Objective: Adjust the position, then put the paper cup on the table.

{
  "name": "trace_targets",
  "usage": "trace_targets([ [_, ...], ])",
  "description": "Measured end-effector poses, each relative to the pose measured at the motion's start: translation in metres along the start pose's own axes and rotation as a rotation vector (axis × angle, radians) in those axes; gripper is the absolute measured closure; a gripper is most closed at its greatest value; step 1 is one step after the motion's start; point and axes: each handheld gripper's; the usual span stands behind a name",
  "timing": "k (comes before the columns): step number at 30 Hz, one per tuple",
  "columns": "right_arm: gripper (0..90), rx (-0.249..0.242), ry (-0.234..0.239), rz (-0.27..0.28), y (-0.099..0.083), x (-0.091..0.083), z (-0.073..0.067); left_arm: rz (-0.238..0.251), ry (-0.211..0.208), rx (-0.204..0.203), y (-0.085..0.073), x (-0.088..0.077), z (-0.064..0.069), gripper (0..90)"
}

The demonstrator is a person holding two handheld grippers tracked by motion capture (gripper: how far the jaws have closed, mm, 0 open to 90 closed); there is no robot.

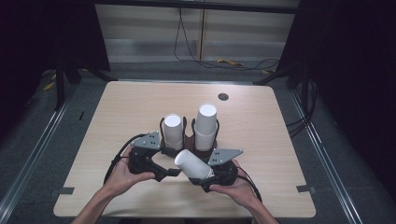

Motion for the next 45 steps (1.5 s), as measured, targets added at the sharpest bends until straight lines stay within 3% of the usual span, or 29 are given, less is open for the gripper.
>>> trace_targets([
  [2, 27.3, 0.002, 0.004, -0.008, -0.001, 0.001, 0.000, 0.004, 0.000, 0.002, 0.000, 0.000, -0.001, 23.7],
  [6, 27.3, -0.011, 0.006, -0.034, 0.001, 0.002, 0.000, -0.011, 0.030, 0.067, -0.001, 0.001, 0.001, 27.6],
  [13, 27.6, -0.030, 0.027, -0.070, 0.009, -0.003, 0.003, -0.009, -0.004, 0.027, 0.001, -0.002, -0.003, 24.7],
  [15, 27.7, -0.031, 0.021, -0.083, 0.012, -0.004, 0.005, 0.024, 0.029, 0.027, 0.000, -0.004, -0.003, 24.6],
  [17, 27.8, -0.034, 0.020, -0.097, 0.014, -0.005, 0.007, 0.032, -0.011, -0.001, 0.000, -0.006, -0.006, 24.0],
  [19, 27.6, -0.039, 0.029, -0.132, 0.017, -0.004, 0.011, 0.030, -0.002, 0.011, -0.001, -0.007, -0.005, 23.8],
  [22, 27.4, -0.069, 0.048, -0.170, 0.020, -0.003, 0.012, 0.023, -0.011, 0.024, -0.002, -0.006, -0.004, 25.1],
  [25, 27.4, -0.067, 0.071, -0.177, 0.023, -0.002, 0.014, 0.007, -0.016, 0.020, -0.004, -0.003, -0.005, 23.5],
  [31, 27.6, -0.095, 0.074, -0.250, 0.030, 0.006, 0.015, -0.017, -0.001, 0.026, -0.006, -0.002, -0.007, 22.8],
  [40, 27.9, -0.111, 0.091, -0.292, 0.031, 0.006, 0.010, -0.096, -0.018, 0.030, -0.006, 0.005, -0.005, 23.3],
  [45, 27.9, -0.130, 0.084, -0.328, 0.032, 0.006, 0.008, -0.102, -0.007, 0.035, -0.006, 0.009, -0.003, 24.9],
])
Point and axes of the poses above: each handheld gripper's, and its own axes: x roughly forward along the jaws, y roughly out of its top, z roughly to its right, and after that the axes turned 4 degrees about -x, right-handed
